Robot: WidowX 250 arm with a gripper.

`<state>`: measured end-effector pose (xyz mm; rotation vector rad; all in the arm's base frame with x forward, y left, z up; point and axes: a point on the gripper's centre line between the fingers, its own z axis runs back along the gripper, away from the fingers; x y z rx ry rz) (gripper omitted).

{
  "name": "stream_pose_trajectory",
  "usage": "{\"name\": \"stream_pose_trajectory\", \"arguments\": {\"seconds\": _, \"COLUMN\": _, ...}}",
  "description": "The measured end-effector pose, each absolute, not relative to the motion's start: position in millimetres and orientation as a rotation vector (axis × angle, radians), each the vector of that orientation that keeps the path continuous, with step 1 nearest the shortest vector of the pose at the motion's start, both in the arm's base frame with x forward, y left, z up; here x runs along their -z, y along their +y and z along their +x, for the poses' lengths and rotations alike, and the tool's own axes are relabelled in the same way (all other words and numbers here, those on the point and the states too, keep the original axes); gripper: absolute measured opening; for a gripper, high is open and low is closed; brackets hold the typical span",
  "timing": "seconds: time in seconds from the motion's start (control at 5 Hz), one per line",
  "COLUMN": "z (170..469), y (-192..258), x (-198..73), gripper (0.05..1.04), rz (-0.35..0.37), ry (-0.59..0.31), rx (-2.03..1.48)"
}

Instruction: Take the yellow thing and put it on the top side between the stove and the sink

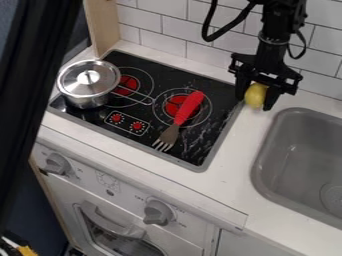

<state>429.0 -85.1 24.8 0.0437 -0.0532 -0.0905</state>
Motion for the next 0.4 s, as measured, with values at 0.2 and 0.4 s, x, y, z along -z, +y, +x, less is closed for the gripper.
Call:
{"name": "stream_pose_trajectory", "arguments": {"seconds": 0.2, "z": 426.0, "y": -87.6, "x": -17.0, "gripper": 0.972, "rz": 0.032, "ry": -0.005, "rx": 0.106}}
{"name": "stream_pose_trajectory", "arguments": {"seconds": 0.4, "z": 426.3, "y": -87.4, "x": -17.1, "gripper": 1.007, "rz": 0.034, "ry": -0.007, "rx": 0.107}}
